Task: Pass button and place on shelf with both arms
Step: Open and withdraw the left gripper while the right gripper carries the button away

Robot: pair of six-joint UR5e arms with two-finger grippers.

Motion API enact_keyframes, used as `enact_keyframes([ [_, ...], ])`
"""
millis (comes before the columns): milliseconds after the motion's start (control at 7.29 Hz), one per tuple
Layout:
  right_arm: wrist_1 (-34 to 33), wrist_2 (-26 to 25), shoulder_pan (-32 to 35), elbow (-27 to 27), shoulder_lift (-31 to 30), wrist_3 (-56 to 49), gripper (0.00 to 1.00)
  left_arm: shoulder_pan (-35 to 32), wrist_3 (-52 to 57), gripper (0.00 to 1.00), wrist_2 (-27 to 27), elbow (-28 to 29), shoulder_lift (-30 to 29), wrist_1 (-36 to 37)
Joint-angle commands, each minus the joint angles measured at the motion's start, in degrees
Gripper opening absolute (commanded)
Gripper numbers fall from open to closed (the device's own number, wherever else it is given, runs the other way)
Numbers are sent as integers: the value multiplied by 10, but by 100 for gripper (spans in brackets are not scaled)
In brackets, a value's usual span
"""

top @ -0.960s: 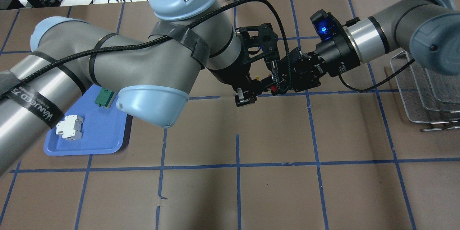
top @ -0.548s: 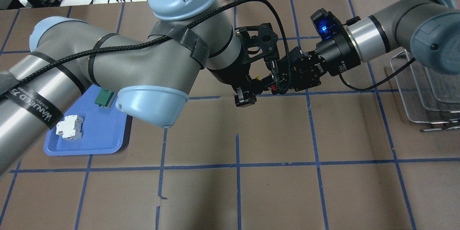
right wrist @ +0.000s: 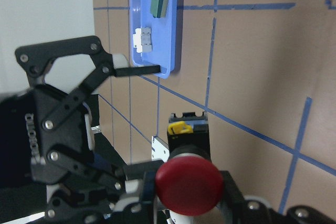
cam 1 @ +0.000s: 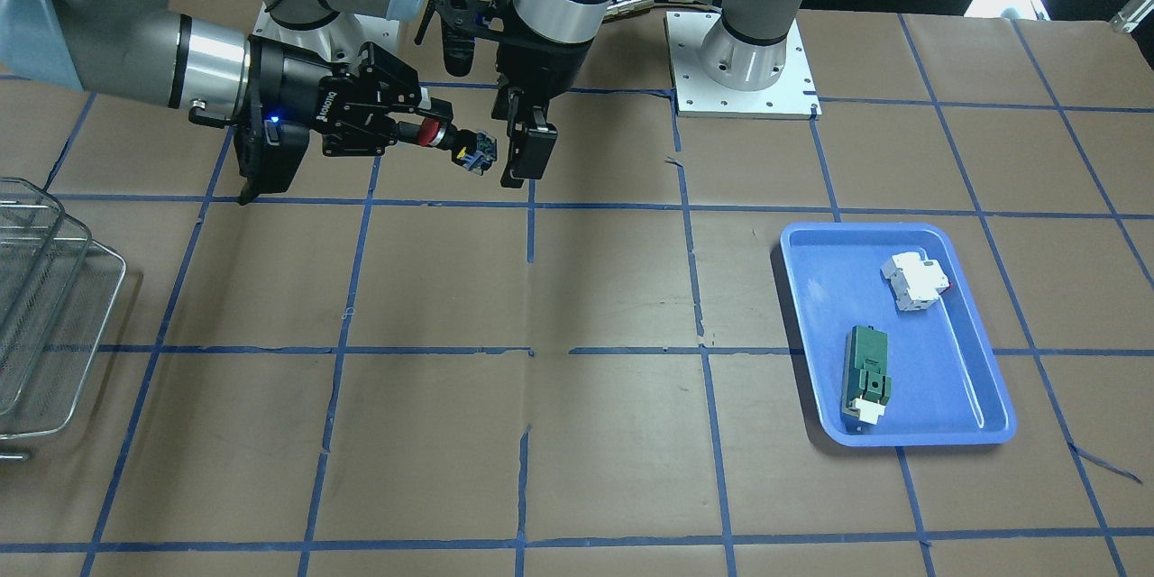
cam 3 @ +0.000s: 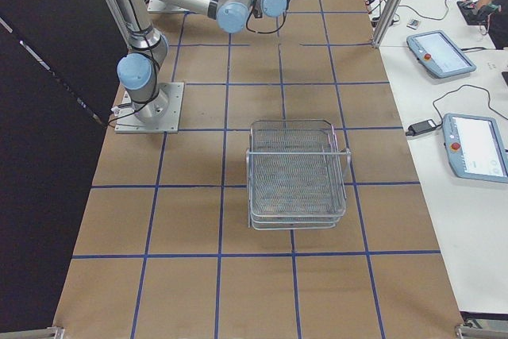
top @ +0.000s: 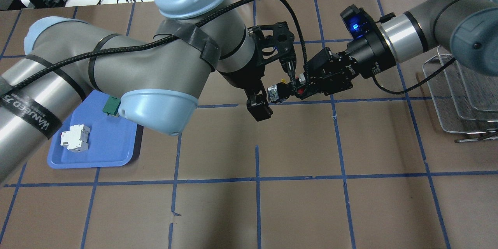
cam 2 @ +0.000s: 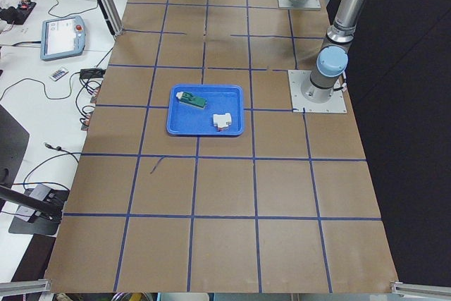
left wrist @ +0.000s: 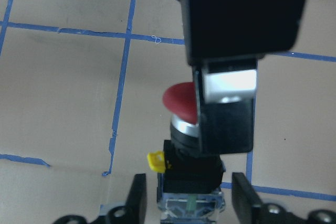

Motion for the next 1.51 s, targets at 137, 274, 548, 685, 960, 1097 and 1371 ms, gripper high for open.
enact_keyframes([
  [137, -4, -155, -68, -88, 0, 13, 17, 122, -104, 100, 10, 10, 10, -70],
  [274, -38, -224, -103, -112, 0, 10, 17, 162, -132, 100, 33, 10, 15, -85],
  [548, -148, -414, -159, -123, 1, 9, 17, 230, -242, 100, 66, 12, 36, -115],
  [685, -190, -514, -162, -121, 9, 9, 7, 236, -303, 100, 116, 13, 45, -119],
  [960, -276, -568, -190, -122, 68, 4, 7, 236, -455, 100, 138, 33, 54, -169],
  [1097, -290, -562, -234, -120, 85, -17, 7, 236, -507, 100, 129, 60, 41, -183],
  [1371, -300, -524, -281, -120, 120, -78, 9, 239, -560, 100, 116, 90, 30, -240],
])
